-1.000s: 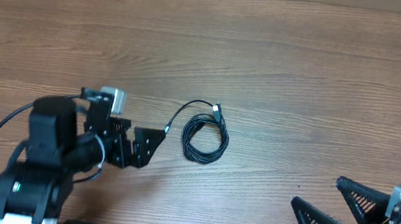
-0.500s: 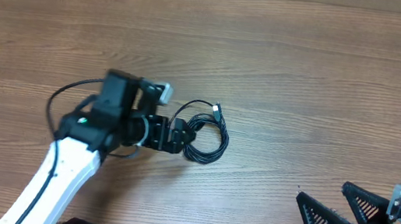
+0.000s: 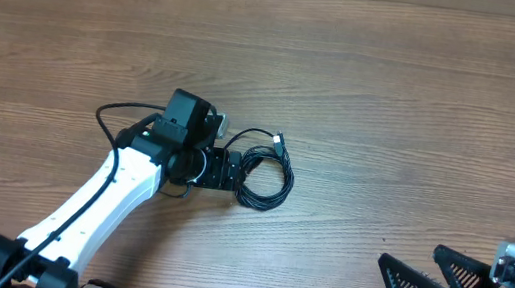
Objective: Untangle cables
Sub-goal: 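Move the left gripper over the coiled black cable, then lower the left gripper and close it on the cable coil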
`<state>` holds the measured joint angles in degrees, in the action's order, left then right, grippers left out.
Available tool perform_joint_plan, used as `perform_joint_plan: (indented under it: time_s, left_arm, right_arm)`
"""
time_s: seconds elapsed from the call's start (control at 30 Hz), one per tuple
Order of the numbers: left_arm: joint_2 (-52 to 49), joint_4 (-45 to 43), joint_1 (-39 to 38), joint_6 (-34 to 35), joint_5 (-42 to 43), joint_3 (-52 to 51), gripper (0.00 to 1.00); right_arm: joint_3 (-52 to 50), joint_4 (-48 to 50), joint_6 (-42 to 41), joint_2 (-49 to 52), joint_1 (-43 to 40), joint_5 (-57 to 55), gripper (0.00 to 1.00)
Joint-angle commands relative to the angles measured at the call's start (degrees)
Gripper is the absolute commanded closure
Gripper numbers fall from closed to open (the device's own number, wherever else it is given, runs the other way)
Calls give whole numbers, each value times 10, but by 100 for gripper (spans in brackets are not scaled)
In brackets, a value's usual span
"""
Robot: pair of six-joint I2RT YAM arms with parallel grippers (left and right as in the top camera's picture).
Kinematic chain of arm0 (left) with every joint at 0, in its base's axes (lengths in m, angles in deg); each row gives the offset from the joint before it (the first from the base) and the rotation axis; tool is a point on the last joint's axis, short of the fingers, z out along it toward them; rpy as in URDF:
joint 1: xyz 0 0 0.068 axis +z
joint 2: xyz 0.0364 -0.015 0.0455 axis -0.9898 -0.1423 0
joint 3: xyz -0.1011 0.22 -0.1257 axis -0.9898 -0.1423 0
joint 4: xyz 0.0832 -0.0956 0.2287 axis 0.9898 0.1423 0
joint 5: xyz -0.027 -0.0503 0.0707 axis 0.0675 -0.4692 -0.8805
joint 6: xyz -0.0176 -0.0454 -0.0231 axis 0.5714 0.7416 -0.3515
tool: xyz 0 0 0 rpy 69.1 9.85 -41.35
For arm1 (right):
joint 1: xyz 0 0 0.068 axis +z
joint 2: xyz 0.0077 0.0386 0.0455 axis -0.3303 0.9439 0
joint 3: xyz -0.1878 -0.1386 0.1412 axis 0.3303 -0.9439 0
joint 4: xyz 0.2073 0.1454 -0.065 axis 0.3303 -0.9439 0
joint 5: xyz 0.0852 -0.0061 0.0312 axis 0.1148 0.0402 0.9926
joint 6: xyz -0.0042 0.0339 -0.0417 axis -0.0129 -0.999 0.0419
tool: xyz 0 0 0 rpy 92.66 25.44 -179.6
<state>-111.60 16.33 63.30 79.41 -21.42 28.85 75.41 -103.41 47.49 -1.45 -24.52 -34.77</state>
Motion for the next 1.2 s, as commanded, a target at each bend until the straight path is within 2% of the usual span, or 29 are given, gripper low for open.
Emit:
perform_joint_plan:
  time_s: [0.0, 0.2, 0.37, 0.5, 0.6, 0.67, 0.77, 0.83, 1.17]
  left_arm:
    - [-14, -4, -3, 23, -8, -5, 14]
    - [-19, 0, -19, 29, 42, -5, 13]
    - [-19, 3, -63, 29, 2, -5, 13]
    - [-19, 3, -105, 35, -60, -5, 21]
    - [-19, 3, -122, 44, -97, -5, 33]
    - [-19, 2, -127, 61, -119, -5, 34]
    - [-19, -2, -127, 63, -141, -5, 16]
    - [-19, -1, -127, 63, -164, -5, 12]
    - [-23, -26, -127, 64, -209, -5, 14]
  right_arm:
    - [-3, -7, 3, 3, -2, -6, 3]
    - [-3, -10, 2, 4, -2, -46, 0]
    - [-3, -5, 2, 4, -2, -43, 0]
    - [-3, -8, 2, 4, -2, -39, 0]
    - [-3, -13, 2, 4, -2, -39, 0]
    - [-3, -16, 2, 4, -2, -39, 0]
    - [-3, -16, 2, 4, -2, -36, 0]
    - [-3, -14, 2, 4, -2, -23, 0]
    - [-3, -10, 2, 4, -2, -2, 0]
